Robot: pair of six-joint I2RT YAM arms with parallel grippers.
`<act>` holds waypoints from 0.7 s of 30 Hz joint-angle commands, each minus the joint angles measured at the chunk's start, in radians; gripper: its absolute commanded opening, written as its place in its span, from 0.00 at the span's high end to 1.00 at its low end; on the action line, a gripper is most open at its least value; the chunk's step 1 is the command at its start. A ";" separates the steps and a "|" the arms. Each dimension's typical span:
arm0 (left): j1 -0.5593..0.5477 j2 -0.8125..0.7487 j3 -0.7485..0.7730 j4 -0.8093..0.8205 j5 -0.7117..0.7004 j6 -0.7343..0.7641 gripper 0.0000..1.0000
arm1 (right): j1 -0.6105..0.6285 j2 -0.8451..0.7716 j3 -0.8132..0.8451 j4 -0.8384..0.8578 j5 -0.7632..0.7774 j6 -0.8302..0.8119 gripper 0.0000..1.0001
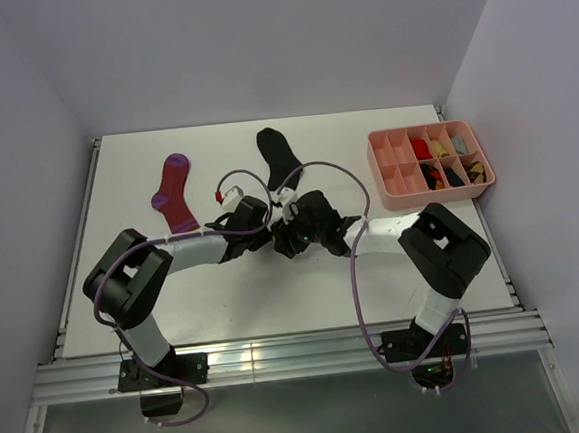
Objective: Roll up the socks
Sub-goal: Roll the sock at the center of the board.
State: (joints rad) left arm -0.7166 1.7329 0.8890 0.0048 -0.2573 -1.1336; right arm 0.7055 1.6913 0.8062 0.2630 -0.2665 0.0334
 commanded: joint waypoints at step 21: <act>0.025 0.028 0.016 -0.017 0.108 0.018 1.00 | 0.149 -0.025 -0.108 0.240 0.199 -0.207 0.51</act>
State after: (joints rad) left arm -0.6918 1.7351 0.8982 -0.0200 -0.1864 -1.1202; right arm 0.8284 1.6947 0.7063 0.4400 -0.0200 -0.1253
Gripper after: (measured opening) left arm 0.037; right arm 0.490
